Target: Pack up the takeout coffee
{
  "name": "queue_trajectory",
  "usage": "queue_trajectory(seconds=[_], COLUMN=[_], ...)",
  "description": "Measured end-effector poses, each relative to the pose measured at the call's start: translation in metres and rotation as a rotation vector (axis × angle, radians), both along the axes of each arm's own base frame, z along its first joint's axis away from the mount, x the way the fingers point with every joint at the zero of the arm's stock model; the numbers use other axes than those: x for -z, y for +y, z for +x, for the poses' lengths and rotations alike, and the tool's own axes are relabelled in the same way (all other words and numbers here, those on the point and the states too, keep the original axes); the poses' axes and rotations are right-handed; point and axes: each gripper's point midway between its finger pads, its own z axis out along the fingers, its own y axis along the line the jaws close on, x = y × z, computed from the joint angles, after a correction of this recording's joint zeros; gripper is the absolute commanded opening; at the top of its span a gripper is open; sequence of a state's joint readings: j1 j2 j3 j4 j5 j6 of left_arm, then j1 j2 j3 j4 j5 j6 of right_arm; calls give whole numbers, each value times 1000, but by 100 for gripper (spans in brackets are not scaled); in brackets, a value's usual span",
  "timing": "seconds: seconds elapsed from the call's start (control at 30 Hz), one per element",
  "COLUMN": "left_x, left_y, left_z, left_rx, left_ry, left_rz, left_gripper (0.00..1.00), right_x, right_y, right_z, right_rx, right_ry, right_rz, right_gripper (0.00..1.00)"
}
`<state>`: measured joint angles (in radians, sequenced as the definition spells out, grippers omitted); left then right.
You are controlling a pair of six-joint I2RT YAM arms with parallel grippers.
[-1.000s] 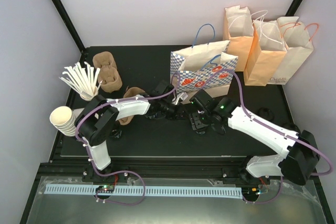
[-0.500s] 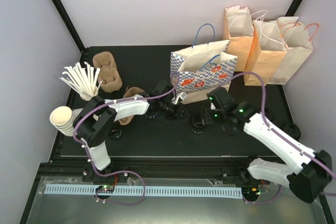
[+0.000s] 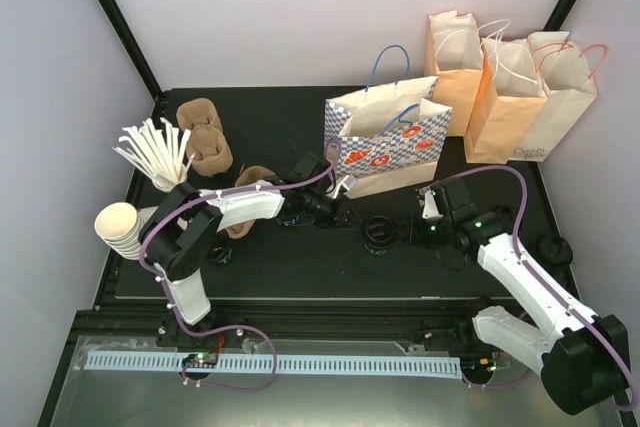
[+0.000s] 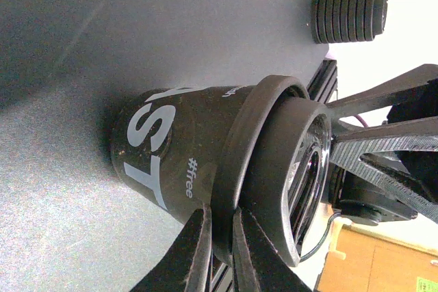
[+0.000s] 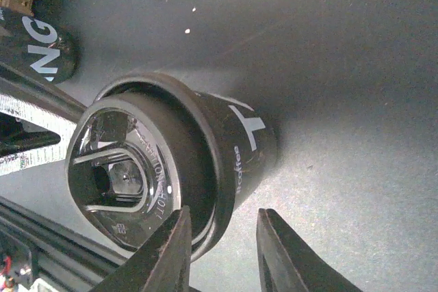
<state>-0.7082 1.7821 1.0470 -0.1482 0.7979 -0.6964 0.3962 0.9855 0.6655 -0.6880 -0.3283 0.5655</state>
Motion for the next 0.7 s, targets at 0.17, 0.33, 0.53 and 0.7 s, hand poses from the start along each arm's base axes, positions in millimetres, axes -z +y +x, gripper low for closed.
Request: queue_trajectory(seconds=[0.17, 0.33, 0.53, 0.7], left_x=[0, 0, 0, 0], left_y=[0, 0, 0, -3], left_z=[0, 1, 2, 4], left_rx=[-4, -10, -10, -11], left_ry=[4, 7, 7, 6], left_rz=[0, -1, -1, -4], left_gripper=[7, 7, 7, 7], right_x=[0, 0, 2, 4], right_y=[3, 5, 0, -4], right_z=[0, 3, 7, 9], right_rx=[-12, -17, 10, 27], right_ry=[5, 2, 7, 9], right_rz=[37, 48, 46, 45], right_gripper=[21, 20, 18, 18])
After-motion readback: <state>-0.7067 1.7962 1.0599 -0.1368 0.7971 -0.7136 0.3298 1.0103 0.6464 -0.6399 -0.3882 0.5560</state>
